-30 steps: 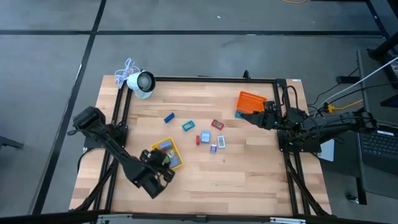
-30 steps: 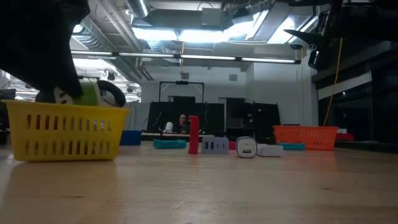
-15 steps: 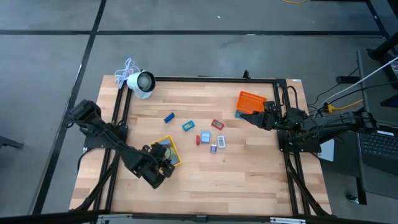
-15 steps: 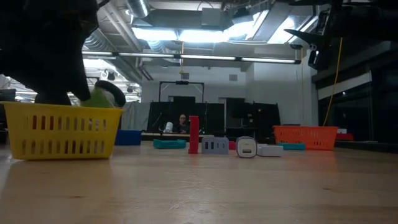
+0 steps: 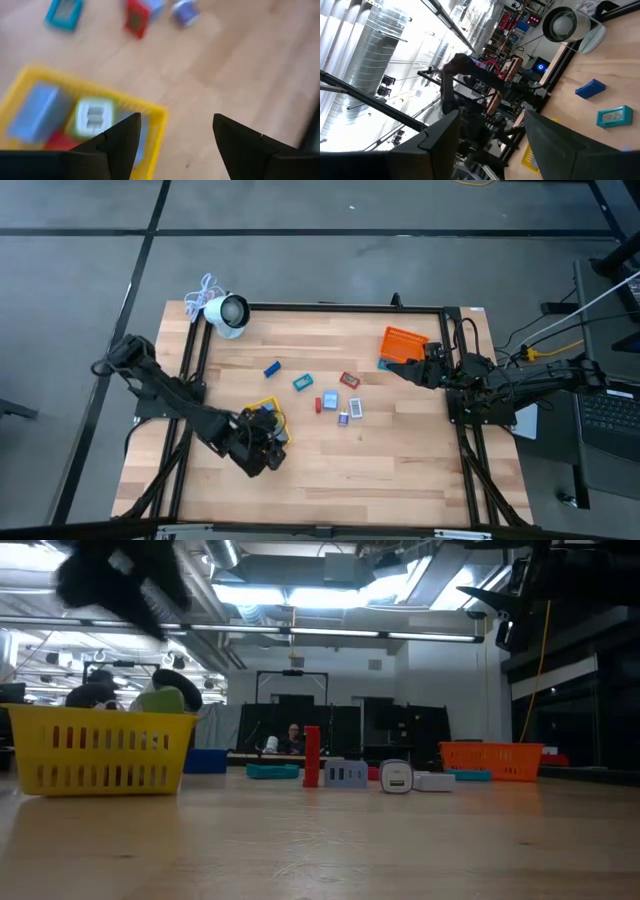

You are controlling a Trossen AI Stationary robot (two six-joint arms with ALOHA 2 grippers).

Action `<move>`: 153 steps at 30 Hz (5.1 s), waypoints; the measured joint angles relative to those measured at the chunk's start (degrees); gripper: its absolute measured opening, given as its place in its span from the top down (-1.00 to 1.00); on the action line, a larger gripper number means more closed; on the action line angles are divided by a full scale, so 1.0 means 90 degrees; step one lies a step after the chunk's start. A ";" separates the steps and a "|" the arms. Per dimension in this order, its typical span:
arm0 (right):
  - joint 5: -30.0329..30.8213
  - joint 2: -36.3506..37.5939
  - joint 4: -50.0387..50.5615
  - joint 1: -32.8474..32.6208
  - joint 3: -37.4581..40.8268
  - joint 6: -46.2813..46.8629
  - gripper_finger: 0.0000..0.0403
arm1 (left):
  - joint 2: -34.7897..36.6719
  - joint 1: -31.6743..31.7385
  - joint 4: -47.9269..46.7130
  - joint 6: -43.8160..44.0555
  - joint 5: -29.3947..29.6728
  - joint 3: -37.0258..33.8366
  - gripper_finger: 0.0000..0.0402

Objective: Pick & Place Office items
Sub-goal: Put the light blue charger adapter into the yellow bin

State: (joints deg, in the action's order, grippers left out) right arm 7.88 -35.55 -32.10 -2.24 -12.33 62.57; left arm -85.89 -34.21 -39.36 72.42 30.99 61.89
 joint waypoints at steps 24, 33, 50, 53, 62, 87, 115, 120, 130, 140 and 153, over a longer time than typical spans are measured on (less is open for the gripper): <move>0.0435 0.0000 0.0693 0.0010 -0.0001 0.0175 -0.12 | -0.1027 0.5240 -0.1131 -0.8200 -0.3568 0.1983 -0.24; 0.0410 0.0000 0.0638 0.0007 -0.0001 0.0336 -0.12 | -0.3402 0.5398 -0.1830 -1.0564 -0.3871 0.4171 -0.22; 0.0359 0.0000 0.0618 0.0000 0.0001 0.0384 -0.12 | -0.4214 0.4618 -0.2461 -0.9813 -0.4387 0.5226 -0.57; 0.0359 0.0000 0.0538 0.0000 -0.0001 0.0384 -0.12 | -0.4214 0.4638 -0.2405 -0.9370 -0.4429 0.5226 -0.65; 0.0383 0.0000 0.0399 0.0000 0.0001 0.0337 -0.12 | -0.4361 0.4369 -0.2017 -0.8697 -0.4720 0.5238 -0.71; 0.0527 0.0000 0.0372 0.0000 0.0000 0.0119 -0.12 | -0.4911 0.4317 -0.2507 -0.8614 -0.3644 0.5974 -0.71; 0.0556 0.0000 0.0291 0.0002 -0.0001 -0.0005 -0.12 | -0.5748 0.4025 -0.2771 -0.8323 -0.4382 0.5967 -0.71; 0.0548 0.0000 0.0279 0.0000 0.0001 -0.0002 -0.12 | -0.5931 0.3875 -0.2736 -0.8297 -0.3806 0.5961 -0.71; 0.0576 -0.0002 0.0282 0.0000 -0.0001 0.0002 -0.13 | -0.5945 0.3845 -0.2688 -0.8344 -0.3283 0.5949 -0.44; 0.0576 -0.0002 0.0248 0.0000 0.0001 0.0007 -0.13 | -0.5789 0.3900 -0.2743 -0.8349 -0.3274 0.6121 -0.41; 0.0527 -0.0002 0.0231 0.0000 -0.0001 -0.0016 -0.12 | -0.5713 0.4377 -0.3666 -0.8304 -0.2436 0.8122 -0.30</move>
State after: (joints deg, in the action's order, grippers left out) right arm 12.62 -35.57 -30.02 -2.24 -12.34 62.42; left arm -137.31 5.19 -72.35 -2.32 9.07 134.99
